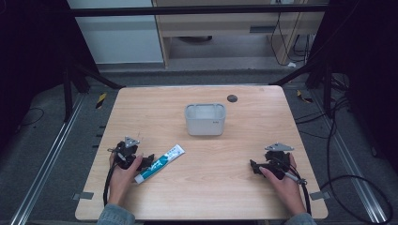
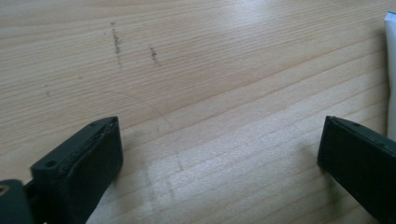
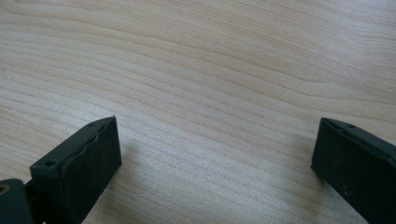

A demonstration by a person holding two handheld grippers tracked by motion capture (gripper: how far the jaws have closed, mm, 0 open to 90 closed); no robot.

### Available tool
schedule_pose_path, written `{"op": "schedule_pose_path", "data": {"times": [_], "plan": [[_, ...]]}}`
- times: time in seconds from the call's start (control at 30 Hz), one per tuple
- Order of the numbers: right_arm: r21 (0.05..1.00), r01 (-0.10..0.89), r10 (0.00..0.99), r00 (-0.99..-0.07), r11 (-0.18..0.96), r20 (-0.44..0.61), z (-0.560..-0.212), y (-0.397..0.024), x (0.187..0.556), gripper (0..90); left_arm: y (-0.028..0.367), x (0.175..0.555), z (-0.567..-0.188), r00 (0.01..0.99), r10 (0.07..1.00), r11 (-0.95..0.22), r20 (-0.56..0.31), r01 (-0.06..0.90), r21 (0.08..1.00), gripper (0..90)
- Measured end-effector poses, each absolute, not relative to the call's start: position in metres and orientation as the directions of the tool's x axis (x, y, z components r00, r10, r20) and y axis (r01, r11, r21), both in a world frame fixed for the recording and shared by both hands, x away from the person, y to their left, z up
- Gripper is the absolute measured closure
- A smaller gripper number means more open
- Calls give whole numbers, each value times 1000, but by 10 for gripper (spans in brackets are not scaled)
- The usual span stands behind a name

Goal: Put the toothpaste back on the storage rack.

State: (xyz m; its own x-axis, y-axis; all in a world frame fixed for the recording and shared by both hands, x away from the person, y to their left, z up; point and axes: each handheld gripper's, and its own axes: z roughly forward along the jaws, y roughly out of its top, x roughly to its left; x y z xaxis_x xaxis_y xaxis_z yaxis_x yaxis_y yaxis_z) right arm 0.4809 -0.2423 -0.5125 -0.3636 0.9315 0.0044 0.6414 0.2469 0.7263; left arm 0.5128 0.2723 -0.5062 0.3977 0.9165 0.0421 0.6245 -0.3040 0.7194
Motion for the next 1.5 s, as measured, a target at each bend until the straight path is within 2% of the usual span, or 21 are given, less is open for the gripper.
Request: {"op": "schedule_pose_path", "data": {"times": [0.07,0.17,0.27,0.5,0.97,1.2,1.33,1.5], "plan": [[726,642,932,-364,247,4,-513,-242,481,17,276,510,-499,364,928,-298,82,591,750,50],[726,642,932,-364,247,4,-513,-242,481,17,288,503,-486,312,949,-216,45,542,812,41],[726,641,932,-364,247,4,-513,-242,481,17,299,496,-483,289,957,-174,15,533,828,35],[726,641,931,-364,247,4,-513,-242,481,16,308,484,-474,287,956,-201,52,519,831,23],[726,640,930,-368,251,3,-513,-243,481,16,289,469,-450,339,936,-270,95,516,813,34],[726,640,930,-369,251,4,-513,-243,481,16,271,465,-434,403,908,-326,118,500,802,30],[726,640,930,-369,252,2,-513,-243,481,16,251,462,-429,466,869,-419,167,512,750,28],[726,640,929,-369,252,3,-513,-243,481,16,236,459,-434,524,831,-486,184,525,699,27]]}}
